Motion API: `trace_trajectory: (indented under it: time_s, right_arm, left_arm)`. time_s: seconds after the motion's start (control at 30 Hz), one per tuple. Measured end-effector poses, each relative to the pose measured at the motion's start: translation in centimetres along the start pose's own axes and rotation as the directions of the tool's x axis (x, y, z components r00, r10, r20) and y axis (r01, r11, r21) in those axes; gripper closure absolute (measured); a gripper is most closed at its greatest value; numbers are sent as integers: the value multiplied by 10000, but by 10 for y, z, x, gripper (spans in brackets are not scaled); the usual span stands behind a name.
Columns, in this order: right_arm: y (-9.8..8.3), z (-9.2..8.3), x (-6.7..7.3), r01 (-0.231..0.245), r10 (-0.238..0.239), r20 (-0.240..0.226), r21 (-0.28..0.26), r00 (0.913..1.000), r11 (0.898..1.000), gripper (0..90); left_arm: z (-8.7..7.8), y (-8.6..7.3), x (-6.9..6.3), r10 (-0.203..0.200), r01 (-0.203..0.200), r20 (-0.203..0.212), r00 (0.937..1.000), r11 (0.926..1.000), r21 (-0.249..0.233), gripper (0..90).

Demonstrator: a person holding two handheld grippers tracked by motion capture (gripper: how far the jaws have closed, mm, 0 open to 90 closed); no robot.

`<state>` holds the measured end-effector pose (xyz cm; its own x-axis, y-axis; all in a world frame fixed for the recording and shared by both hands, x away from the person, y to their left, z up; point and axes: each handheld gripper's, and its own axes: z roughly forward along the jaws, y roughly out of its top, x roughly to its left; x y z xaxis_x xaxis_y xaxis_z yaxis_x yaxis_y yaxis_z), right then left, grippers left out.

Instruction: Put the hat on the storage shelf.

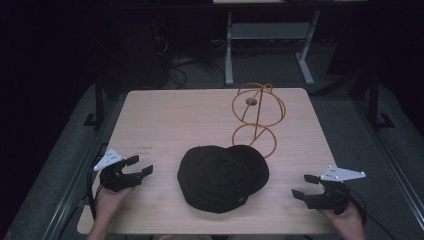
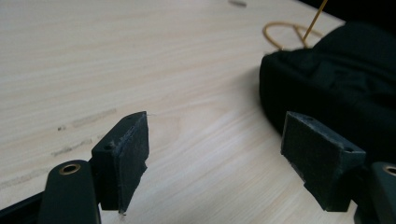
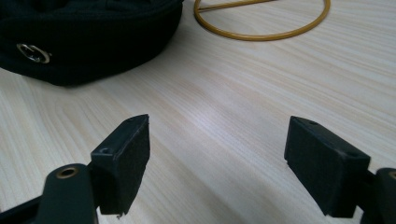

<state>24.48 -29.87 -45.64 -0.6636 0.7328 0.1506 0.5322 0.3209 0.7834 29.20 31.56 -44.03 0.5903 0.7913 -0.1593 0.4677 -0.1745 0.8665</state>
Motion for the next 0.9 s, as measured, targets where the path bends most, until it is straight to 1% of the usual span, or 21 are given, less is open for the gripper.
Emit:
trace_trajectory:
  time_s: [0.07,0.2,0.23,0.3,0.33,0.37,0.4,0.43,0.47,0.53,0.57,0.6,0.63,0.67,0.7,0.73,0.77,0.8,0.83,0.87,0.9]
  right_arm:
    - [0,1,-1,-5,5,-34,-22,10000,10000,214]
    - [0,1,0,40,-41,-104,-39,9999,10000,217]
    - [1,-1,3,150,-154,-226,-165,9996,9998,222]
    - [3,-1,4,165,-170,-225,-210,9996,9996,222]
    - [8,-4,9,342,-351,-292,-327,9990,9989,222]
    - [10,-5,12,404,-413,-269,-335,9988,9986,222]
    - [14,-6,15,528,-542,-315,-424,9980,9977,222]
    - [16,-6,17,569,-585,-350,-466,9977,9973,222]
    - [16,-6,17,569,-585,-350,-466,9977,9973,222]
    - [21,-6,20,780,-802,-391,-544,9960,9955,222]
    - [24,-5,21,856,-882,-456,-561,9951,9947,222]
    - [30,-4,24,937,-961,-477,-509,9942,9943,222]
    - [30,-4,24,937,-961,-477,-509,9942,9943,222]
    - [37,-4,28,1232,-1266,-557,-608,9904,9905,252]
    - [41,-4,31,1385,-1424,-650,-604,9877,9885,256]
    - [45,-3,34,1580,-1617,-611,-607,9850,9856,256]
    - [49,-3,37,1813,-1859,-668,-697,9803,9810,256]
    - [53,-3,41,2028,-2089,-836,-760,9743,9763,256]
    - [53,-3,41,2028,-2089,-836,-760,9743,9763,256]
    - [63,-2,50,2238,-2295,-1178,-595,9662,9728,257]
    - [63,-2,50,2238,-2295,-1178,-595,9662,9728,257]
  left_arm:
    - [1,0,1,96,-96,-46,9999,9999,117,230]
    - [2,1,1,29,-30,2,10000,10000,87,230]
    - [2,1,0,101,-101,0,9999,9998,183,230]
    - [2,1,0,189,-189,3,9998,9996,221,230]
    - [1,1,-1,243,-243,0,9997,9995,203,230]
    - [1,1,-1,243,-243,0,9997,9995,203,230]
    - [1,0,-1,203,-204,53,9998,9996,217,230]
    - [0,0,-1,29,-31,163,9999,9999,124,230]
    - [0,0,-1,29,-31,163,9999,9999,124,231]
    - [1,-3,1,-265,262,340,9991,9996,76,231]
    - [1,-2,1,-249,244,310,9992,9996,157,230]
    - [0,-2,1,-123,121,225,9997,9998,129,230]
    - [0,-2,1,-123,121,225,9997,9998,129,230]
    - [0,-2,1,-136,135,191,9997,9999,65,230]
    - [0,-2,1,-153,152,181,9997,9999,53,230]
    - [0,-2,1,-161,160,188,9997,9999,55,230]
    - [0,-2,2,-160,159,200,9997,9999,67,230]
    - [0,-2,2,-133,130,195,9997,9998,114,230]
    - [0,-2,2,-133,130,195,9997,9998,114,230]
    - [0,-2,2,-138,136,196,9997,9999,67,230]
    - [0,-2,2,-138,136,196,9997,9999,67,230]
